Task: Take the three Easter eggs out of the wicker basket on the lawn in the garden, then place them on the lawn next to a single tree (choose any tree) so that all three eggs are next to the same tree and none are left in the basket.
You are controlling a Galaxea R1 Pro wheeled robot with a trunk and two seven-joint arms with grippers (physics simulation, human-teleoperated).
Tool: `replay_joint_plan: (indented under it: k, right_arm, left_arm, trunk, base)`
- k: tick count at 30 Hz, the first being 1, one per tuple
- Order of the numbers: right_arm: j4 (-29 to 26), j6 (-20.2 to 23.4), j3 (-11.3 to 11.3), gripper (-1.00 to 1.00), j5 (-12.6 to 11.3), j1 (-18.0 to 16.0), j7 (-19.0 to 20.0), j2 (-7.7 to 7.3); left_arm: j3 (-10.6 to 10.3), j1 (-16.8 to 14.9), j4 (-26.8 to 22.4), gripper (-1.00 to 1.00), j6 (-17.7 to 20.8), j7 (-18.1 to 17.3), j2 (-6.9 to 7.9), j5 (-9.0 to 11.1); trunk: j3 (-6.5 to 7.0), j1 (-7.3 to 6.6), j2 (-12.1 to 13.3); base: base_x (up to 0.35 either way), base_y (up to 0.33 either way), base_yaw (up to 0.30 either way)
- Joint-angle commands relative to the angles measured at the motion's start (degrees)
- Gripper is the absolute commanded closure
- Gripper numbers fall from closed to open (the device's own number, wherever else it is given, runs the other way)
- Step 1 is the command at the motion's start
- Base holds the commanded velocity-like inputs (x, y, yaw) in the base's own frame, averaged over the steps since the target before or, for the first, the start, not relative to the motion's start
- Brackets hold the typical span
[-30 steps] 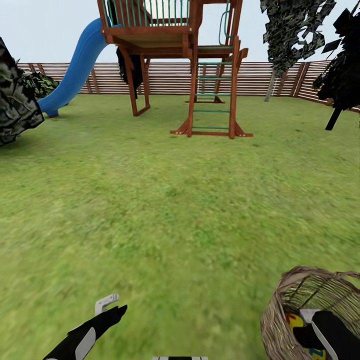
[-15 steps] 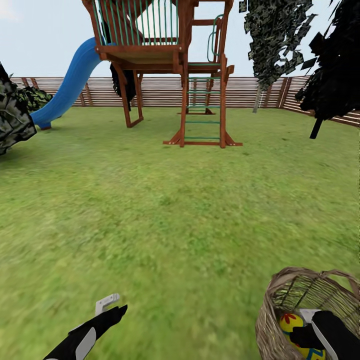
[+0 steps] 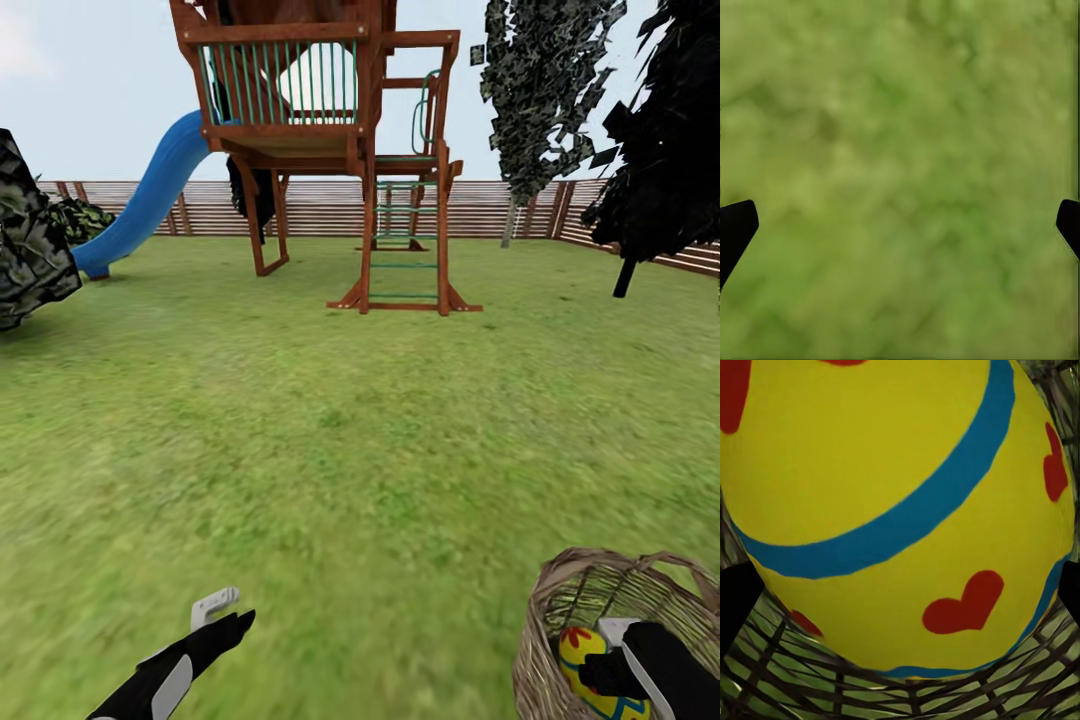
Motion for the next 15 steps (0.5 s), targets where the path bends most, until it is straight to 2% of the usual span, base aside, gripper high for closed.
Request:
replay_joint_plan:
  k: [1,9,15]
  right_arm:
    - [-0.08,0.24,0.1,1.0,-0.16,-0.01,0.1,-0.05]
    - [-0.07,0.18,0.1,1.0,-0.17,-0.01,0.14,-0.12]
    - [-0.02,0.18,0.1,1.0,-0.17,-0.01,0.14,-0.12]
  left_arm:
    - [0.36,0.01,-0.08,-1.0,0.53,-0.34,0.02,0.54]
    - [0.36,0.01,-0.1,-1.0,0.53,-0.34,0.04,0.56]
    - [0.36,0.0,-0.06,-1.0,0.53,-0.34,-0.01,0.5]
  trunk:
    - [0.17,-0.03,0.0]
    - [1.95,-0.24,0.1]
    - [3.42,-0.4,0.18]
  base:
    - [0.0,0.0,0.0]
    - [0.0,0.0,-0.002]
    - [0.0,0.0,-0.062]
